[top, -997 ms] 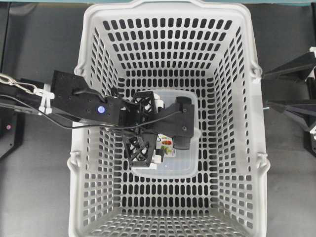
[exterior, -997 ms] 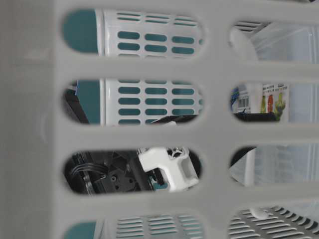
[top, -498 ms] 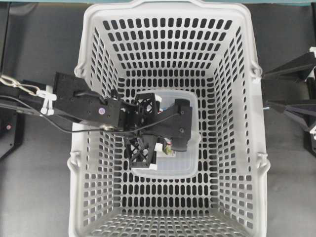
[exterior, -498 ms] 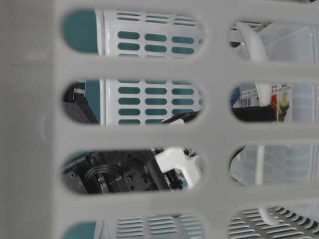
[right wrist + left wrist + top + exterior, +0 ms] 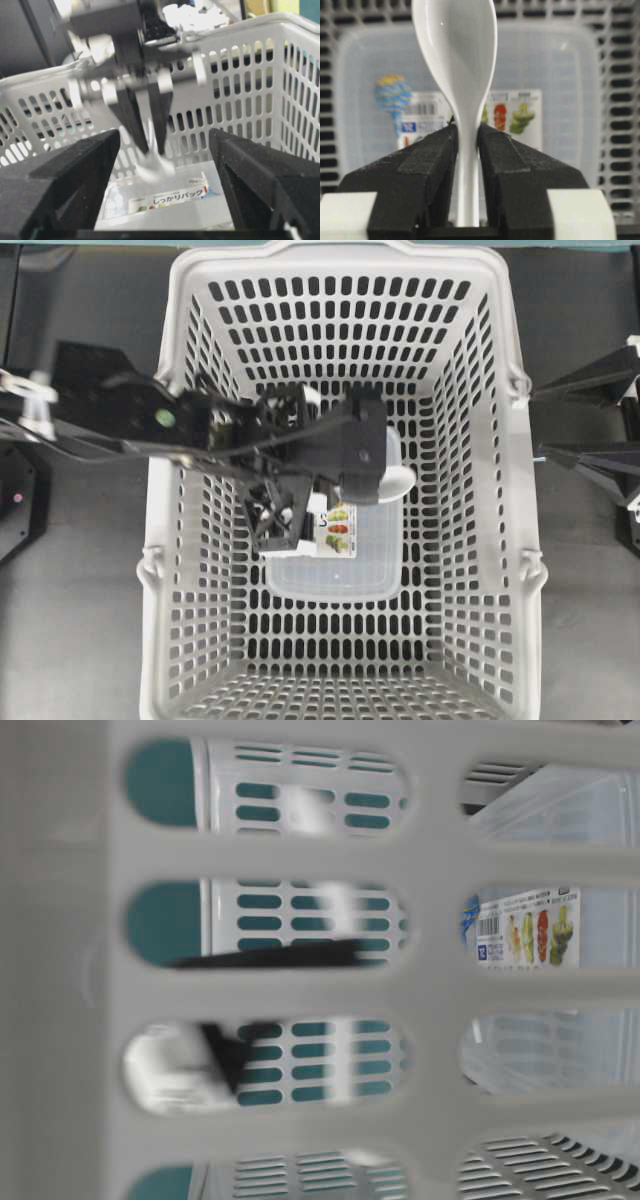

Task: Pick up the chinese spoon from the shopping basket with the left arm.
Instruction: 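Lift the grasped spoon upward with the left gripper and hold it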

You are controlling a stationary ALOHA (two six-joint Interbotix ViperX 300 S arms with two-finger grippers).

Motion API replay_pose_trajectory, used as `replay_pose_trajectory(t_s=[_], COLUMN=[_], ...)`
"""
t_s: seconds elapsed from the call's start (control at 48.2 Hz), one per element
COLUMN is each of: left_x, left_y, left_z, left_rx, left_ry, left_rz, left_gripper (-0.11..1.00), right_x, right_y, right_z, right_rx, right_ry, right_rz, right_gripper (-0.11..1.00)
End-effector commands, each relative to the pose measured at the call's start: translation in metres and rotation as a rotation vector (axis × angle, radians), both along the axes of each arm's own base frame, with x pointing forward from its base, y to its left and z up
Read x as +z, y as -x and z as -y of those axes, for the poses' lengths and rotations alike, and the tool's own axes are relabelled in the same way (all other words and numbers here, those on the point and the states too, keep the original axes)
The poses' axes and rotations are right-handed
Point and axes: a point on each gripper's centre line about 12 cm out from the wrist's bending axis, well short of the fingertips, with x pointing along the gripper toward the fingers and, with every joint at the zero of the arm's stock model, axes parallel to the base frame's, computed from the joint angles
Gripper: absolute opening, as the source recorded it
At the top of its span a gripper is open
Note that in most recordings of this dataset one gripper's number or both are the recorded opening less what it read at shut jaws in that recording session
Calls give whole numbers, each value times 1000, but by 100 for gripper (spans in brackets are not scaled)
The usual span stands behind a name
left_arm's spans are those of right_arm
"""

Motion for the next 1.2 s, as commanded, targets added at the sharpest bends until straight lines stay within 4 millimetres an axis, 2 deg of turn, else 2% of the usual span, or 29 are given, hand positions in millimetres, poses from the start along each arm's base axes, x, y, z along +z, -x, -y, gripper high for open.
replay_pose_trajectory(t_s=[0.0,0.042,0.104,0.228,1.184], left_x=[58,75,91,105,102], left_y=[5,6,7,8,7], left_z=[1,0,-2,-3,-3], left_rx=[-2,3,8,11,22], left_ry=[3,3,3,1,7], left_rz=[95,114,121,115,95], left_gripper=[13,13,13,13,13], right_x=[4,3,3,3,2], right_y=[-1,-1,-1,-1,-1], right_z=[1,1,1,1,1], right_rx=[-3,-3,-3,-3,-3], right_ry=[2,2,2,2,1], right_rz=[11,11,12,12,12], right_gripper=[70,70,70,70,70])
